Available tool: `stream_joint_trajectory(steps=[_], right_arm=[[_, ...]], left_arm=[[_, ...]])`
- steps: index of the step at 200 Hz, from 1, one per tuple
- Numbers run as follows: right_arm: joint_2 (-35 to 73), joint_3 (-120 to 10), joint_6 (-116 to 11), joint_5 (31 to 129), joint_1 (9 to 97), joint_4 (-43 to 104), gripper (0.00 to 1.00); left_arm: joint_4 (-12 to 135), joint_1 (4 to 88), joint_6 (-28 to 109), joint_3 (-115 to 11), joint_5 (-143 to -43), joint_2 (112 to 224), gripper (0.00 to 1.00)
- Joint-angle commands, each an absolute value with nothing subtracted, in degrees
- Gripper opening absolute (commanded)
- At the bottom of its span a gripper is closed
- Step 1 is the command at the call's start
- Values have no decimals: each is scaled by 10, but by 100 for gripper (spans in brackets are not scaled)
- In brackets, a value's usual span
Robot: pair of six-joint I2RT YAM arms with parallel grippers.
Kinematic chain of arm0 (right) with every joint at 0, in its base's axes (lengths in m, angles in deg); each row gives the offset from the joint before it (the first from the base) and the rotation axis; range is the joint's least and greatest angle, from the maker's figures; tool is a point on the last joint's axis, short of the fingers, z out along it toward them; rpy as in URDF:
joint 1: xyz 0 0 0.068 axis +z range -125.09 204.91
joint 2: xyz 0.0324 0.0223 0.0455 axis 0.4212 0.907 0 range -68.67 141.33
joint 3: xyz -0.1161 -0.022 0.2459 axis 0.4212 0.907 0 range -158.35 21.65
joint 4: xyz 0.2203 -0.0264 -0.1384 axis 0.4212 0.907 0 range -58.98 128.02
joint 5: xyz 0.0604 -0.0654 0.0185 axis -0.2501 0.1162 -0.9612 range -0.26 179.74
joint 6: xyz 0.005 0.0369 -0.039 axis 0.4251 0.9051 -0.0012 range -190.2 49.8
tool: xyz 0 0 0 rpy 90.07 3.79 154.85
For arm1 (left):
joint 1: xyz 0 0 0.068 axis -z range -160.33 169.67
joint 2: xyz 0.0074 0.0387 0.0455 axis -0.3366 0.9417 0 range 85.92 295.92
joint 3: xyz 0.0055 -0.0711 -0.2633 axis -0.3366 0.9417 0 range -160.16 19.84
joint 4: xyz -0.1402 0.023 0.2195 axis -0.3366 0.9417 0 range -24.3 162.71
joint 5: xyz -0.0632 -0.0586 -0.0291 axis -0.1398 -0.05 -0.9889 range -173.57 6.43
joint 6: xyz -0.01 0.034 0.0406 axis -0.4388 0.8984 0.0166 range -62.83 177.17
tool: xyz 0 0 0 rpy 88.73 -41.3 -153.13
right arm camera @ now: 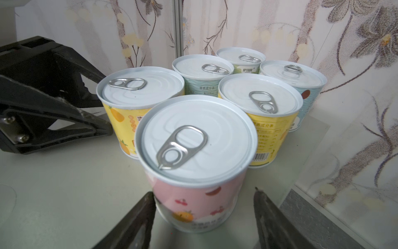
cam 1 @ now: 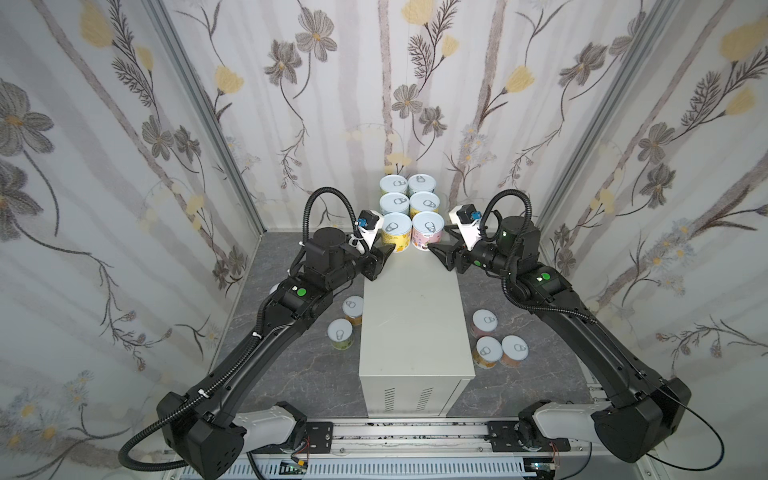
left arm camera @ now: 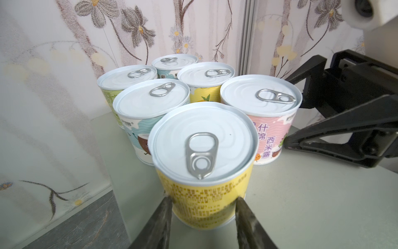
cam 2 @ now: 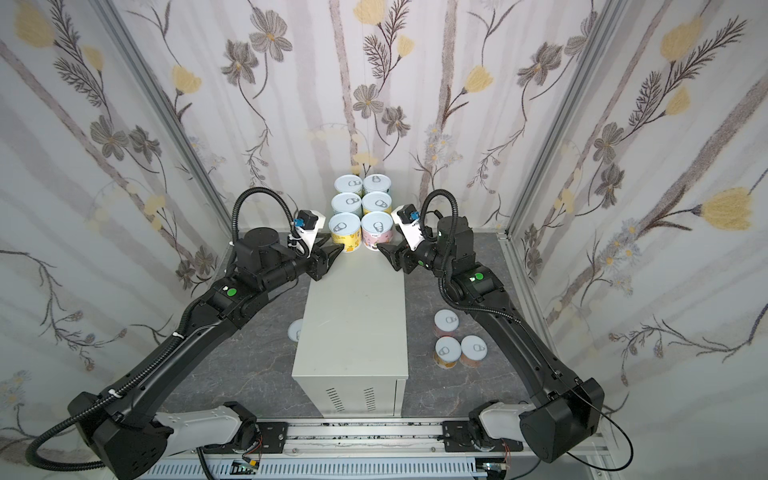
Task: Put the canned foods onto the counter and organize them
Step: 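Hold the yellow can with the left gripper while the right gripper braces the pink can, then open the left gripper off the yellow can and withdraw both grippers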
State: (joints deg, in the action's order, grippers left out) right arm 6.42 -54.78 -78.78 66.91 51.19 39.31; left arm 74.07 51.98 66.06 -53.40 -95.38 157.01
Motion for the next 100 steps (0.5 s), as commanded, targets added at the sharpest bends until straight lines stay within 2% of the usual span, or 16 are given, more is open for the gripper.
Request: stream_joint_trajectory(steps=[1, 100], right_arm=[[65, -549, -788, 664, 511, 367, 71], [66, -551, -791, 656, 511, 378, 69]], left_arm=[[728, 520, 668, -539, -956, 1572, 47], [723, 520, 669, -539, -947, 1568, 48]])
